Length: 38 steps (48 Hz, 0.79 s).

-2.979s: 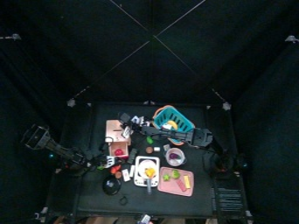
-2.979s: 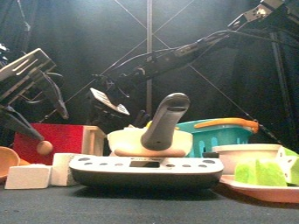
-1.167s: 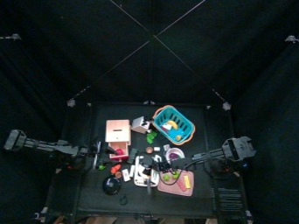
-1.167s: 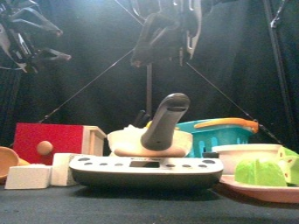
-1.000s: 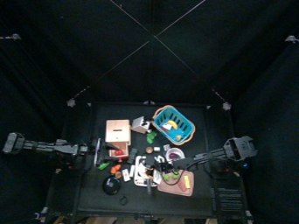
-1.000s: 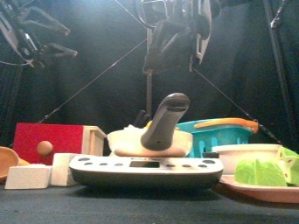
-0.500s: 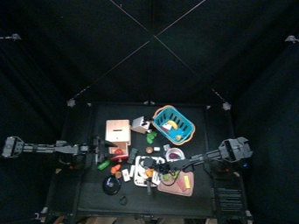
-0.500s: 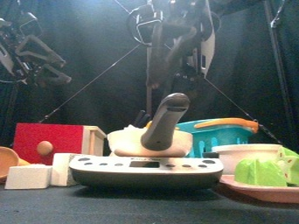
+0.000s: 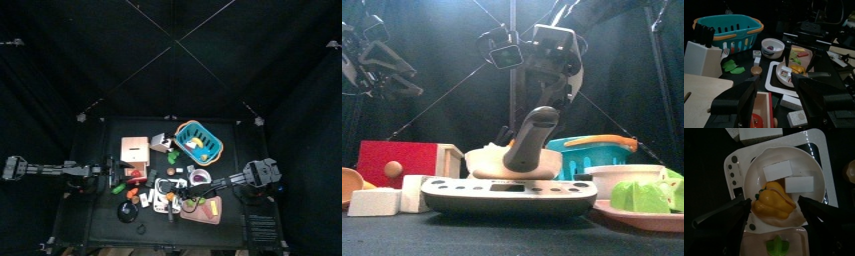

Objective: Grab squash

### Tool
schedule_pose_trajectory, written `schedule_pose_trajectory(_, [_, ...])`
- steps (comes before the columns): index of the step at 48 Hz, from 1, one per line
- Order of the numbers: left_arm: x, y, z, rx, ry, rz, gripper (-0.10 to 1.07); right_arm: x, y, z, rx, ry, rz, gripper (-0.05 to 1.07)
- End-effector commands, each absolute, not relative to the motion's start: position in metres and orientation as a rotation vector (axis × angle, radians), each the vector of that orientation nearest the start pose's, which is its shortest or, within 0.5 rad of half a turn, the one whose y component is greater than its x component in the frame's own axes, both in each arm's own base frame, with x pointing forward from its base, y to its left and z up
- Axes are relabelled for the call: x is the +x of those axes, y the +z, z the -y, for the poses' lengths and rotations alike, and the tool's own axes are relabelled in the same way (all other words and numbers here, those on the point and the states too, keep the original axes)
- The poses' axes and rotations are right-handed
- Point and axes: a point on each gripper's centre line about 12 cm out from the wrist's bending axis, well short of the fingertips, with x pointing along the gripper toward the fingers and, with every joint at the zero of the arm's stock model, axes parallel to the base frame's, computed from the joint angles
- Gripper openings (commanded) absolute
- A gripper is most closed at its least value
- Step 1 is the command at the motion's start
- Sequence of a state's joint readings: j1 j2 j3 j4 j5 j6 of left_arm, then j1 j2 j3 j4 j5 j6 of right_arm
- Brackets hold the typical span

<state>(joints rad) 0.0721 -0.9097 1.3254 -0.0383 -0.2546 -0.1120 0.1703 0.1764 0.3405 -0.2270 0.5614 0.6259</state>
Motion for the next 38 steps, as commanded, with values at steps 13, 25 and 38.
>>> schedule_pose_trajectory(13, [0.191, 0.221, -0.015, -0.152, 0.093, -0.143, 0.89, 0.435, 0.170, -0.052, 0.257, -0.182, -0.996, 1.04])
schedule_pose_trajectory(25, [0.191, 0.220, -0.016, -0.155, 0.098, -0.145, 0.89, 0.436, 0.168, -0.051, 0.264, -0.185, -0.998, 1.02])
schedule_pose_trajectory(38, [0.191, 0.219, -0.016, -0.157, 0.100, -0.147, 0.89, 0.436, 0.168, -0.052, 0.278, -0.188, -1.001, 0.80])
